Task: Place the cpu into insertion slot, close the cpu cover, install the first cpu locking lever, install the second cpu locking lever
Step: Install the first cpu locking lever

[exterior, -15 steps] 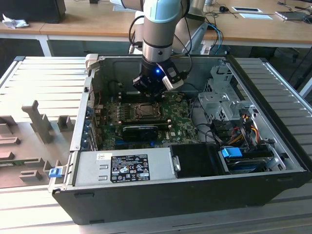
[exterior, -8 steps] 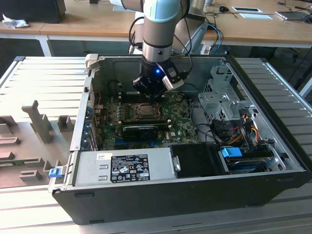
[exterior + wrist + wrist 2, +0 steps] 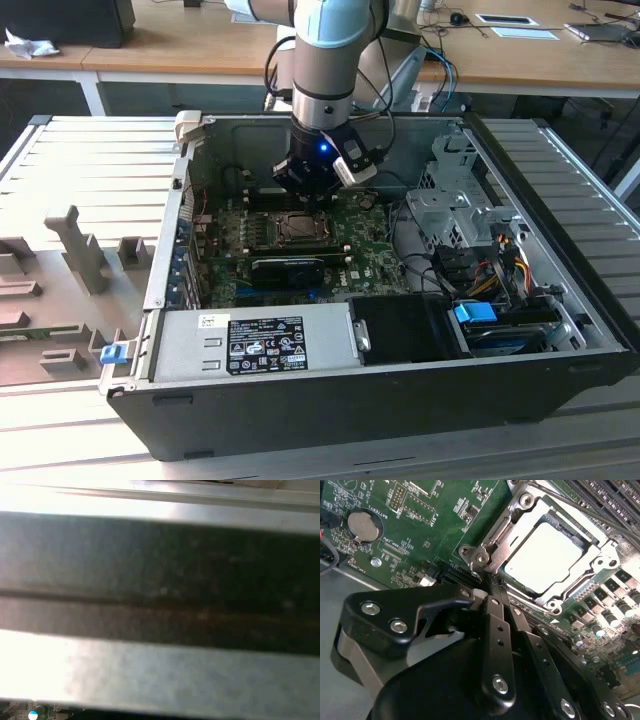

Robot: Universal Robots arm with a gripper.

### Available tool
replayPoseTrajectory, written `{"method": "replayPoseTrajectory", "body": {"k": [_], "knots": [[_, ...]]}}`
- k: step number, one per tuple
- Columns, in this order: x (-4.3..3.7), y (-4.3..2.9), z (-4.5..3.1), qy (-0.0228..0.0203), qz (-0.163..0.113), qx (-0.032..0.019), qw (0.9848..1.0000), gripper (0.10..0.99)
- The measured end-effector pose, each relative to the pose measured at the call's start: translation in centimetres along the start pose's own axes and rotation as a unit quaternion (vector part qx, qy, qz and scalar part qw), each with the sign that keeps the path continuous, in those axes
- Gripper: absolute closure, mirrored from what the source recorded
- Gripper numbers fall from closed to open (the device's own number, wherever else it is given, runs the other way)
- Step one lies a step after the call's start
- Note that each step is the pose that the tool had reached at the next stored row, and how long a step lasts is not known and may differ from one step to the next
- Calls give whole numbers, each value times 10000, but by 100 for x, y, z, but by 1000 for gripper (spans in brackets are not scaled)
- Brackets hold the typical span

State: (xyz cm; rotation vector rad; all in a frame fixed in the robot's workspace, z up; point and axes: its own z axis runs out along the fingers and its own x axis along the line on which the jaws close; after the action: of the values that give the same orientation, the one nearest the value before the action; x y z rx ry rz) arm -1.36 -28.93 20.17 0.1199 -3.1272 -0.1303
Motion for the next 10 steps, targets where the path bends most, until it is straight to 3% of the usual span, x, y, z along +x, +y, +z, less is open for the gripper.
{"method": "replayPoseTrajectory", "body": {"k": [3,7,10], "knots": [[-1,3,-24,-3,-1,-12,10000,980],[0,16,-190,-1,-1,-10,10000,980],[0,9,-199,-2,-2,-11,10000,980]]}}
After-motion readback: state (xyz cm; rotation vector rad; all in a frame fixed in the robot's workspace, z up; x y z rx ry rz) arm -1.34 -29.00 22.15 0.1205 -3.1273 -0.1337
